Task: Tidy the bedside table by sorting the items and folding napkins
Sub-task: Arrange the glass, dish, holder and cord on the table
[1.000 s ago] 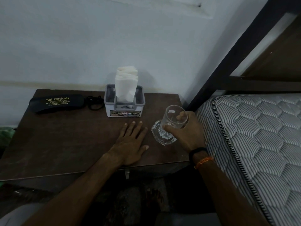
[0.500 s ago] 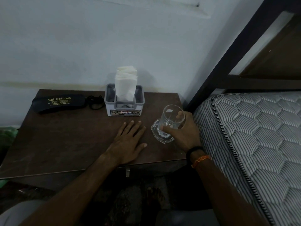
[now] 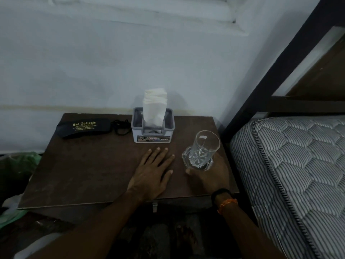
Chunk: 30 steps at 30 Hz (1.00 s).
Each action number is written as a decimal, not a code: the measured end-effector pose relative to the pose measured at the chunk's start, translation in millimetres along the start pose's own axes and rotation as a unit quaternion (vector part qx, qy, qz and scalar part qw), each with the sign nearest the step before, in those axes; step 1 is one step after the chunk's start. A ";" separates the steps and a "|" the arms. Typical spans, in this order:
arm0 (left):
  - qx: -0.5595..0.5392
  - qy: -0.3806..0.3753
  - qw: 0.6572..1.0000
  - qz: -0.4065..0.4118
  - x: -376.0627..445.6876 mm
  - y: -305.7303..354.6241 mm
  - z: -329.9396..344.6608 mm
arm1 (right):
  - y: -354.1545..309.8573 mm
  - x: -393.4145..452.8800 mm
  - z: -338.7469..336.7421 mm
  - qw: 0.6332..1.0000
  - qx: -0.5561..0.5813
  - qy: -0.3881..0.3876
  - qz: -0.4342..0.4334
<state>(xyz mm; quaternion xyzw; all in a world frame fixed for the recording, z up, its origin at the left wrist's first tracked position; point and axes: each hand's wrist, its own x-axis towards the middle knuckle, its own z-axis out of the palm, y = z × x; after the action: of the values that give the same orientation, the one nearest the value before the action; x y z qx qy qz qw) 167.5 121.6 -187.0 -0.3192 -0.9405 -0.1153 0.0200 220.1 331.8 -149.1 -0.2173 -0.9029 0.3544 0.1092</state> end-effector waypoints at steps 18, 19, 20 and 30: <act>0.011 0.008 1.000 -0.010 4.4 -3.0 6.6 | -6.4 76.9 22.4 0.990 0.130 0.057 0.023; 0.010 0.010 1.000 -0.009 4.5 -2.7 6.7 | -7.0 81.4 23.5 0.988 0.140 0.060 0.028; 0.008 0.012 1.000 -0.009 4.4 -2.6 6.8 | -8.0 85.6 24.7 0.986 0.149 0.061 0.031; -0.001 0.016 1.000 -0.011 5.1 -4.0 9.2 | -7.7 110.8 27.4 0.987 0.153 0.043 0.039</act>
<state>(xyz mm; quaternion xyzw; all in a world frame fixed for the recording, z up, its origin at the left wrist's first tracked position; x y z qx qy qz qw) 161.4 123.6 -196.2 -0.3066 -0.9435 -0.1211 0.0335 110.4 362.6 -159.0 -0.2478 -0.8236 0.4824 0.1659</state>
